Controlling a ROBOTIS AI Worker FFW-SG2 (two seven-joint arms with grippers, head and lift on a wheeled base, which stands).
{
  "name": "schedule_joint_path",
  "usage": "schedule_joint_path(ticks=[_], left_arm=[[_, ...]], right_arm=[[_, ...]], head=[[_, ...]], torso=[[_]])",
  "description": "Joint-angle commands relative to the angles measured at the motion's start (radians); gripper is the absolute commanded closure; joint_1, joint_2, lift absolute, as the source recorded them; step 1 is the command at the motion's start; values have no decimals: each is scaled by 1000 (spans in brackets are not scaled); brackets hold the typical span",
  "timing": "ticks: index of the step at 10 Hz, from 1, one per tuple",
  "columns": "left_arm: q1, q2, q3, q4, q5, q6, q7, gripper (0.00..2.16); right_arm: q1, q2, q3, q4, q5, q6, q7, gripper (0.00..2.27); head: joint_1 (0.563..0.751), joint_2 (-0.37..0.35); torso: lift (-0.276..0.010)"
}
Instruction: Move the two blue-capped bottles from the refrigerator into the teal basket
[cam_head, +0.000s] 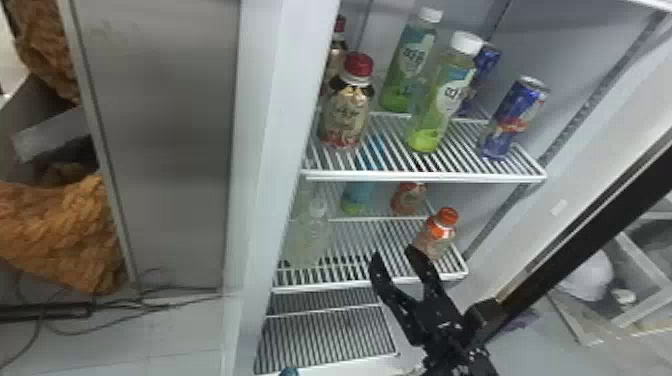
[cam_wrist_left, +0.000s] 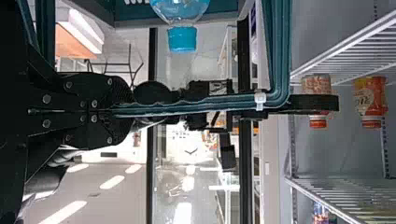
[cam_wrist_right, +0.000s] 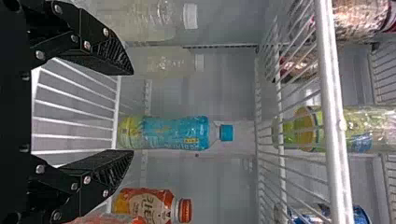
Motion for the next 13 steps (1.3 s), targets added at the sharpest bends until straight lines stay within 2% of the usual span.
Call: schedule_joint_path(ticks=[1, 5, 13], left_arm=[[-2, 0, -1, 1, 1, -2, 0, 1142], [-15, 5, -12, 11, 3, 1, 0, 1142], [-32, 9, -30, 23, 16, 1, 0, 1142]], right_arm=[[-55, -3, 15, 74, 10, -38, -19, 456], [-183, -16, 47, 211, 38, -75, -78, 432], [-362, -39, 150, 381, 48, -75, -216, 157]], head=[[695, -350], [695, -350], [695, -350]], torso=[[-144], [-144], [-144]])
